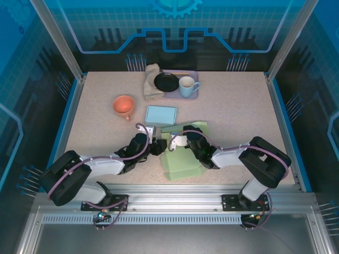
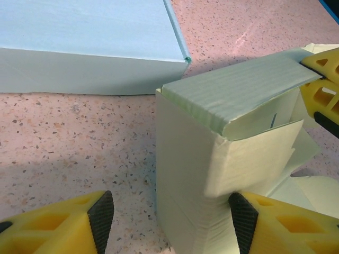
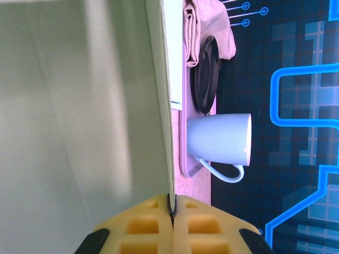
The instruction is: Fold the paper box
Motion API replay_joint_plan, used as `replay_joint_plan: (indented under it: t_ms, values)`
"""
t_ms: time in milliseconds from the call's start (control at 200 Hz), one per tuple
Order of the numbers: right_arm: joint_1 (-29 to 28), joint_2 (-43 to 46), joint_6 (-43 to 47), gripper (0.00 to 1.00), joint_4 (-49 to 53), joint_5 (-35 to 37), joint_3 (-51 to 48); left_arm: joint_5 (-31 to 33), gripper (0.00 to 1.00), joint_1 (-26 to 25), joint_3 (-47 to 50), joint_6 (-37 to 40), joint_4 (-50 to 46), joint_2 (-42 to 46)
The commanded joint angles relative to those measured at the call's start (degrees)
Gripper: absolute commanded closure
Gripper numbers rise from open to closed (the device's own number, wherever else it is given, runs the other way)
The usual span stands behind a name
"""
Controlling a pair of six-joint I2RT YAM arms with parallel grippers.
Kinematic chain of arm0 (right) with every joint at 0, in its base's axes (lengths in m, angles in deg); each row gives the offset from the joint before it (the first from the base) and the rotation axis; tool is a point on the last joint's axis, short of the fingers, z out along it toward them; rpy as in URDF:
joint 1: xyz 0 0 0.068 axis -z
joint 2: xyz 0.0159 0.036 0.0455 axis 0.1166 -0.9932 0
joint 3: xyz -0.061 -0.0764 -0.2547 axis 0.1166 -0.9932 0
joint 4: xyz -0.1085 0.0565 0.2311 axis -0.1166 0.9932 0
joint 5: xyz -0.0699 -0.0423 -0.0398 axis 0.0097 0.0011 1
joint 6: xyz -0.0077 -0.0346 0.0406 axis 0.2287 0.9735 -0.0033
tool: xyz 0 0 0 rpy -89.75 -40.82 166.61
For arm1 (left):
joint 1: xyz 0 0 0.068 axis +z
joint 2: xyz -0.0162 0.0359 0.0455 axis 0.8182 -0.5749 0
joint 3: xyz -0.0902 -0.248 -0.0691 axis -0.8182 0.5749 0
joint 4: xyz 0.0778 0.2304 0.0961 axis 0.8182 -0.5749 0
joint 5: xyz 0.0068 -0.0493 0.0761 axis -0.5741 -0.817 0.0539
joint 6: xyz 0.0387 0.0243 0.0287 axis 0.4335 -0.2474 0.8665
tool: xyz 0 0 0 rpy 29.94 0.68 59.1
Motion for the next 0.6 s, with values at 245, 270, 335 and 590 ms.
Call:
replay_joint_plan:
  t_ms: [245,270,335,590]
  values:
    - [-1.39,2.70,-3.20,1.00,1.20,-1.81,-1.56,-0.01,0.36,-0.35,1.25,-1.36,-0.29,1.10]
    - [-1.32,2.64,-3.11,1.00,1.15,-1.64,-1.56,-0.43,0.36,-0.42,1.49,-1.54,-0.41,1.83]
    - [-1.38,2.64,-3.13,1.00,1.11,-1.38,-1.39,-1.51,0.36,-0.63,2.10,-1.83,-0.76,3.84]
    - [-1.04,2.38,-3.47,1.00,1.54,-1.49,-1.22,-2.77,0.44,-1.42,3.62,-0.80,-2.07,8.04]
